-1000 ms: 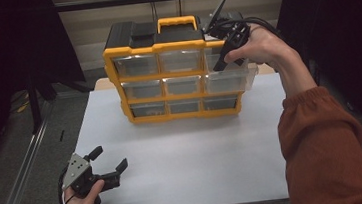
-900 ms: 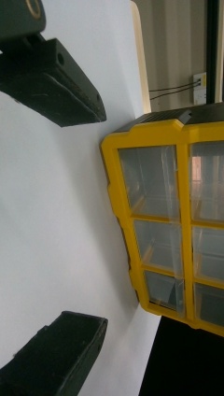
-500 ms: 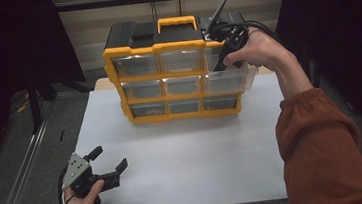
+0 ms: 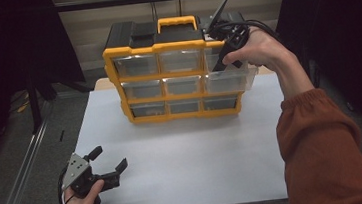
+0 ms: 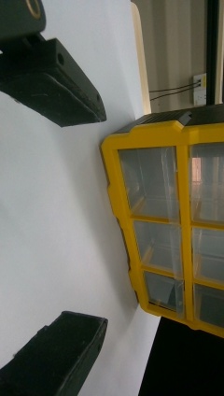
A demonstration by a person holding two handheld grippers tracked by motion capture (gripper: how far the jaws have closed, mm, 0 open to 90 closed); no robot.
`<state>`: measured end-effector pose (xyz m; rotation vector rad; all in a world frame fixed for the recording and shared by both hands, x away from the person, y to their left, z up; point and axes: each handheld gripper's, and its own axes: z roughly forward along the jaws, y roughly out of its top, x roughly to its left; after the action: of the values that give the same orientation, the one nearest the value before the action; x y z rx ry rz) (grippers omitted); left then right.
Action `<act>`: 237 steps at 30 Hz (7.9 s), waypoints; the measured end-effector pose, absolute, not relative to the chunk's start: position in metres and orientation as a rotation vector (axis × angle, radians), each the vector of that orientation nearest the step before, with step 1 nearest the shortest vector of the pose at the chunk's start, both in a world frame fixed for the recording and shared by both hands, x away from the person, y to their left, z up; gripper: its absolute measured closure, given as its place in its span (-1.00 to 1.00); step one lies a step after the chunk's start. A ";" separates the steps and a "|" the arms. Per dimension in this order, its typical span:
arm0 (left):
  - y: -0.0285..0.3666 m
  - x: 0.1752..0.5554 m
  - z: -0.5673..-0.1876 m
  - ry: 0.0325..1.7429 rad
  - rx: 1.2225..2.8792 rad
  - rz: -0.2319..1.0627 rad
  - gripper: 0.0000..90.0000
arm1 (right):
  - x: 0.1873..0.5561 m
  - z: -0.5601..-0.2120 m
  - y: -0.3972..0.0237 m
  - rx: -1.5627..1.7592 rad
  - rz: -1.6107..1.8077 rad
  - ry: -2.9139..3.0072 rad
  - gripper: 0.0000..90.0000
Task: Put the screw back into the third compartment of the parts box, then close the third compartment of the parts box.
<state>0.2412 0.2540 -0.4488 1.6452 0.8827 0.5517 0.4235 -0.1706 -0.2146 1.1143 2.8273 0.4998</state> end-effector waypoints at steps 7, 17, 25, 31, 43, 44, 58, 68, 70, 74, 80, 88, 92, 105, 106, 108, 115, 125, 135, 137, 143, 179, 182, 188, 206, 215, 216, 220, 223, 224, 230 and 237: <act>0.254 0.241 -0.449 0.883 1.644 0.552 -0.93 | 0.420 -0.210 -0.171 1.101 0.529 2.815 0.66; 0.254 0.241 -0.449 0.885 1.643 0.552 -0.93 | 0.416 -0.202 -0.173 1.092 0.556 2.803 0.66; 0.254 0.241 -0.449 0.882 1.643 0.553 -0.93 | 0.411 -0.191 -0.172 1.073 0.583 2.784 0.55; 0.254 0.241 -0.449 0.886 1.641 0.553 -0.93 | 0.407 -0.186 -0.172 1.056 0.612 2.771 0.54; 0.254 0.241 -0.449 0.884 1.644 0.555 -0.93 | 0.400 -0.174 -0.164 0.998 0.707 2.754 0.54; 0.254 0.241 -0.449 0.884 1.644 0.555 -0.93 | 0.400 -0.174 -0.163 0.989 0.711 2.754 0.54; 0.254 0.241 -0.449 0.882 1.644 0.555 -0.93 | 0.393 -0.172 -0.136 0.888 0.756 2.770 0.47; 0.254 0.241 -0.449 0.881 1.642 0.556 -0.93 | 0.388 -0.185 -0.106 0.793 0.778 2.821 0.34; 0.255 0.241 -0.449 0.883 1.640 0.555 -0.93 | 0.388 -0.190 -0.102 0.783 0.786 2.830 0.32; 0.255 0.241 -0.449 0.883 1.641 0.554 -0.93 | 0.387 -0.198 -0.095 0.765 0.789 2.846 0.27; 0.255 0.241 -0.449 0.882 1.643 0.554 -0.93 | 0.384 -0.211 -0.085 0.750 0.783 2.856 0.16; 0.255 0.241 -0.449 0.883 1.642 0.553 -0.93 | 0.378 -0.229 -0.069 0.709 0.748 2.873 -0.03; 0.254 0.240 -0.448 0.883 1.641 0.549 -0.93 | 0.373 -0.241 -0.062 0.683 0.744 2.888 -0.15; 0.254 0.240 -0.449 0.884 1.642 0.550 -0.93 | 0.362 -0.283 -0.054 0.673 0.736 2.926 -0.37; 0.254 0.240 -0.449 0.884 1.641 0.550 -0.93 | 0.361 -0.288 -0.053 0.660 0.725 2.928 -0.39; 0.254 0.240 -0.449 0.885 1.641 0.549 -0.93 | 0.358 -0.297 -0.052 0.666 0.720 2.934 -0.40; 0.254 0.240 -0.449 0.886 1.642 0.548 -0.93 | 0.356 -0.321 -0.052 0.684 0.711 2.927 -0.55; 0.254 0.241 -0.449 0.887 1.638 0.545 -0.93 | 0.352 -0.357 -0.057 0.723 0.741 2.898 -0.70; 0.257 0.241 -0.450 0.890 1.641 0.548 -0.92 | 0.346 -0.395 -0.066 0.744 0.822 2.902 -0.86; 0.257 0.240 -0.450 0.888 1.642 0.551 -0.92 | 0.344 -0.401 -0.069 0.756 0.824 2.894 -0.85; 0.257 0.240 -0.450 0.893 1.640 0.553 -0.93 | 0.339 -0.416 -0.083 0.799 0.898 2.839 -0.83; 0.257 0.237 -0.449 0.902 1.636 0.566 -0.93 | 0.258 -0.441 -0.231 1.128 1.304 2.145 -0.96; 0.258 0.237 -0.448 0.900 1.640 0.567 -0.93 | 0.254 -0.445 -0.240 1.160 1.326 2.091 -0.96; 0.258 0.237 -0.449 0.900 1.637 0.565 -0.93 | 0.255 -0.448 -0.240 1.152 1.336 2.087 -0.98; 0.259 0.237 -0.450 0.909 1.634 0.558 -0.93 | 0.252 -0.436 -0.235 1.113 1.432 2.073 -0.98; 0.258 0.237 -0.448 0.899 1.639 0.568 -0.93 | 0.249 -0.425 -0.233 1.062 1.471 2.067 -0.99; 0.258 0.237 -0.448 0.899 1.639 0.568 -0.93 | 0.249 -0.423 -0.232 1.055 1.474 2.059 -0.99; 0.258 0.237 -0.448 0.895 1.643 0.568 -0.93 | 0.249 -0.415 -0.230 1.042 1.509 2.044 -1.00; 0.258 0.237 -0.448 0.898 1.636 0.566 -0.93 | 0.248 -0.411 -0.230 1.018 1.539 2.048 -1.00; 0.258 0.237 -0.448 0.898 1.636 0.566 -0.93 | 0.248 -0.409 -0.229 1.017 1.545 2.040 -1.00; 0.257 0.237 -0.449 0.899 1.639 0.564 -0.93 | 0.251 -0.400 -0.224 1.022 1.556 2.030 -0.98; 0.257 0.237 -0.449 0.901 1.635 0.565 -0.93 | 0.256 -0.387 -0.221 0.998 1.569 2.013 -0.78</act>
<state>0.2372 0.2566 -0.4489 1.6353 0.9008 0.5652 0.2563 -0.2208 -0.3872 0.9985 2.0131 1.5687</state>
